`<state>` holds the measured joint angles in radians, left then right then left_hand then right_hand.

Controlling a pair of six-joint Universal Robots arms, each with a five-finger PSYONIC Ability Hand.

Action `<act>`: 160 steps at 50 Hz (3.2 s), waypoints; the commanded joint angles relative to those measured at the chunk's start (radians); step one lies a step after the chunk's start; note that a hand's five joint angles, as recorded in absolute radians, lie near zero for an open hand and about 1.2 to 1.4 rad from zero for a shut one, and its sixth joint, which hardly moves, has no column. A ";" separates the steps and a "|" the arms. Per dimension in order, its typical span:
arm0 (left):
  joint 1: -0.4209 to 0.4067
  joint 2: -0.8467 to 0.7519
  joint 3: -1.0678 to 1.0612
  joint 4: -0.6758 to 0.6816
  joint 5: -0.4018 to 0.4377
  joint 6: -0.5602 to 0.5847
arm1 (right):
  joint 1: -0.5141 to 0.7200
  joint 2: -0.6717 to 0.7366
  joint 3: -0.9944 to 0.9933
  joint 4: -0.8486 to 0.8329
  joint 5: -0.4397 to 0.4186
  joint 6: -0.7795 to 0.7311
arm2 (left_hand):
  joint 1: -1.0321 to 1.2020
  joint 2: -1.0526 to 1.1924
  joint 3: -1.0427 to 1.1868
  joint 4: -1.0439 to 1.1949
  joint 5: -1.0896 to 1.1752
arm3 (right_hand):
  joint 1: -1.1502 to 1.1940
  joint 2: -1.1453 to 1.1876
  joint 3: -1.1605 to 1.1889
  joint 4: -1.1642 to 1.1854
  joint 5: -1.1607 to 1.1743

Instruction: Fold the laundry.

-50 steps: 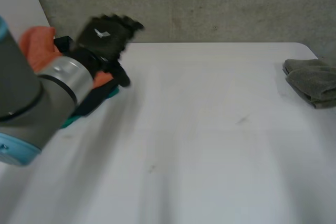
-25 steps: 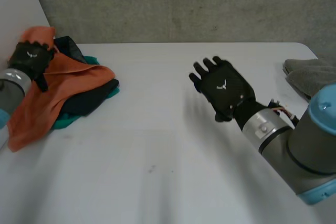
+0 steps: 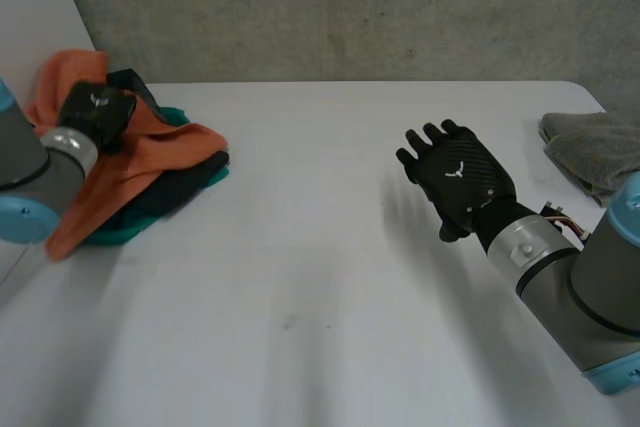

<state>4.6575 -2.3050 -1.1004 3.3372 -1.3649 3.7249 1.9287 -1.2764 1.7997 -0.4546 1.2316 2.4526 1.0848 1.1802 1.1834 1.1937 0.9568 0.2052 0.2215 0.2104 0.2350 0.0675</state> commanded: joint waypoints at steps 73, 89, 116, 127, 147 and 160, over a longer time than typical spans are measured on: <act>-0.335 0.211 -0.234 -0.088 -0.071 -0.060 | -0.030 0.127 -0.255 0.602 0.017 0.512 | -0.904 -0.999 -1.002 -1.012 -0.950 | 0.094 0.078 0.089 0.064 0.057; -0.310 0.021 -0.173 -0.160 -0.010 0.003 | 0.101 0.313 -0.315 0.458 0.149 0.526 | -0.728 -0.823 -0.826 -0.837 -0.774 | 0.323 0.307 0.318 0.293 0.286; -0.359 -0.054 -0.102 -0.096 -0.016 -0.002 | 0.136 0.154 -0.316 0.376 0.164 0.503 | -0.554 -0.650 -0.653 -0.663 -0.601 | 1.191 1.175 1.186 1.161 1.154; -0.402 -0.041 -0.102 -0.088 -0.026 -0.025 | 0.141 0.040 -0.329 0.379 0.158 0.502 | -0.601 -0.696 -0.700 -0.710 -0.648 | 1.191 1.175 1.186 1.161 1.154; -0.427 0.067 -0.156 -0.096 -0.048 -0.253 | 0.162 -0.051 -0.456 0.384 0.152 0.500 | -0.727 -0.823 -0.826 -0.836 -0.774 | 1.191 1.175 1.186 1.161 1.154; -0.459 0.124 -0.190 -0.119 -0.045 -0.537 | 0.179 -0.054 -0.458 0.389 0.151 0.465 | -0.745 -0.840 -0.844 -0.854 -0.792 | 1.191 1.175 1.186 1.161 1.154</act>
<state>4.2027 -2.2074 -1.2722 3.2268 -1.4124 3.3103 2.0975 -1.3317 1.3411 -0.0671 1.3821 2.9454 0.3546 0.3356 0.3395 0.3306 0.1490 0.9612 1.1719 1.1830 1.1864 0.9795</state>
